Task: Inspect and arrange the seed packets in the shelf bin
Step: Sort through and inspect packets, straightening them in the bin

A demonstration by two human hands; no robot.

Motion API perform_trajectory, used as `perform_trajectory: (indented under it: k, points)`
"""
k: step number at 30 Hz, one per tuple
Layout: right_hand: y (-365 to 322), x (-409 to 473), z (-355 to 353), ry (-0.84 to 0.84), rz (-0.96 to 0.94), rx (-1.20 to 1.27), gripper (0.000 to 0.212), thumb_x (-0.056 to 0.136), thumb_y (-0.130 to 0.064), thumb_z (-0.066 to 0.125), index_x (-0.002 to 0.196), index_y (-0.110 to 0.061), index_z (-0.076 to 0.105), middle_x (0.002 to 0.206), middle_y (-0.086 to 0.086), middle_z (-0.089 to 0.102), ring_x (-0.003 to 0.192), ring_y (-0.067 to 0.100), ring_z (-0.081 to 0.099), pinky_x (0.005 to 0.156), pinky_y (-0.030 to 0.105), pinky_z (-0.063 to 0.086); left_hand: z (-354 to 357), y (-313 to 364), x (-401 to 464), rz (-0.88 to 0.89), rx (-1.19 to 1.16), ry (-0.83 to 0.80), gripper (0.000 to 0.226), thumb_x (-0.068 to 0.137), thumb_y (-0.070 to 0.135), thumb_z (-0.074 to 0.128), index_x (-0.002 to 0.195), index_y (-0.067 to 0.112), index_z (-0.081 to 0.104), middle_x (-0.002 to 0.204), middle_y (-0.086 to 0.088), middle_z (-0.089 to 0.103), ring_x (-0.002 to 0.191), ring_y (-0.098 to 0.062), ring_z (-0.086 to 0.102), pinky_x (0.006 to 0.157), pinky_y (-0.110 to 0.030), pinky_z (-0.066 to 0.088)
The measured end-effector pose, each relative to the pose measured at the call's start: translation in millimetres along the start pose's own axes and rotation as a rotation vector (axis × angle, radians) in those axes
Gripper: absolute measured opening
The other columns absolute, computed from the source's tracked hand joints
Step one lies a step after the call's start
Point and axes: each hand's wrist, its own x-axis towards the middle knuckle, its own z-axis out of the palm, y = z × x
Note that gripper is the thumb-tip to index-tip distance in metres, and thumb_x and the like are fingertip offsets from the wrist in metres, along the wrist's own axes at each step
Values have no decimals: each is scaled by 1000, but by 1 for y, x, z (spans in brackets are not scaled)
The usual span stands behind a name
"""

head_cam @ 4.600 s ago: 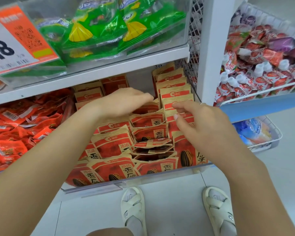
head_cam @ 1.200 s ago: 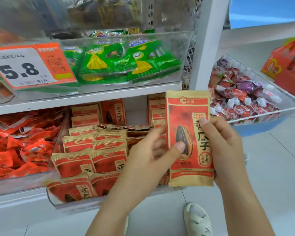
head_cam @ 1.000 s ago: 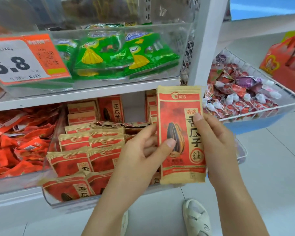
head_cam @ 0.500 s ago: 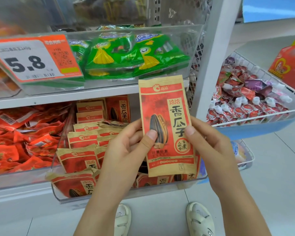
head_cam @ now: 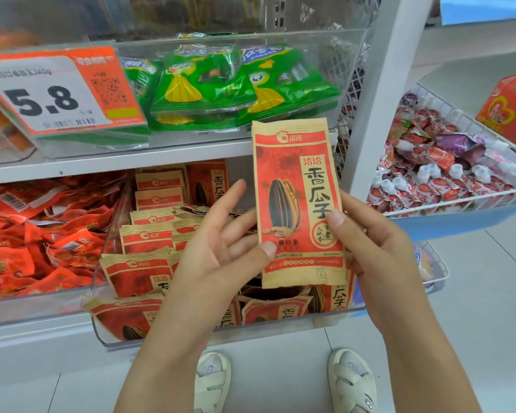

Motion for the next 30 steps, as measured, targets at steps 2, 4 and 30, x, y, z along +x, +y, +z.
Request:
perform_trajectory:
  k: [2,4,30]
  points:
    - [1,1,-3,-46,0,6,54,77,-20,65,131,-19,59,104,3,76,90,17,73,72,26,58,0,0,0,17,-9,2,77,79,9,66,146,31,34,127,2,67,114,-19,65,89,-27,55]
    - [1,1,-5,-123,-3,2,66,74,-14,69,137,-20,53,112,5,73,95,21,72,75,29,58,-1,1,0,23,-14,3,75,80,10,65,146,30,36,129,1,66,115,-21,65,94,-31,53]
    - [-1,0,-2,-75,-119,-29,43,70,-32,65,112,-25,62,101,0,74,91,18,69,79,31,57,30,-12,0,341,742,87,79,71,57,67,143,49,35,155,21,26,142,5,25,110,-11,29]
